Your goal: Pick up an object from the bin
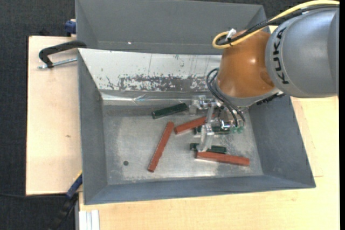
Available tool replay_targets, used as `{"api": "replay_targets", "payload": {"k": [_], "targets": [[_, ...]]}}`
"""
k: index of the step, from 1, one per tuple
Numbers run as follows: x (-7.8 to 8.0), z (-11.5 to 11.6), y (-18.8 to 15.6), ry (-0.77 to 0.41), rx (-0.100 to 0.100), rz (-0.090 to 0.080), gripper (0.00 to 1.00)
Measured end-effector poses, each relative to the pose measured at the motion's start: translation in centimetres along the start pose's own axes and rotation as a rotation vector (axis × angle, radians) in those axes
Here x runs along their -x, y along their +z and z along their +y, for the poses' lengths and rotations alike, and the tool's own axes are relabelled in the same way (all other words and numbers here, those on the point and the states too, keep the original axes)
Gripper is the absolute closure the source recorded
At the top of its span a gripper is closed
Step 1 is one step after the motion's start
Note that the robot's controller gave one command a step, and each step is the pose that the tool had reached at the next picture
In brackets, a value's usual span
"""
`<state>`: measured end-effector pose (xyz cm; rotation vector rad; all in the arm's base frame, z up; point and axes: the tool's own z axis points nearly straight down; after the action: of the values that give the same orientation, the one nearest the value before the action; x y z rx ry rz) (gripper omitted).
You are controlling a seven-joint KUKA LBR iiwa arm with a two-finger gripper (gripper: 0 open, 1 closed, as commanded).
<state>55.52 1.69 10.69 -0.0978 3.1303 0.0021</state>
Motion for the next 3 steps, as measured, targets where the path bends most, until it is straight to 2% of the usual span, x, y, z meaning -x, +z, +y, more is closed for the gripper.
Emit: {"api": "replay_targets", "payload": {"k": [1,2,3], "targets": [[3.4,-2.4,3.6,-0.119,0.0,0.004,1.0],[3.4,-2.4,3.6,-0.118,0.0,0.004,1.0],[4.6,-1.9,-9.2,-0.128,0.0,0.004,1.0]]}}
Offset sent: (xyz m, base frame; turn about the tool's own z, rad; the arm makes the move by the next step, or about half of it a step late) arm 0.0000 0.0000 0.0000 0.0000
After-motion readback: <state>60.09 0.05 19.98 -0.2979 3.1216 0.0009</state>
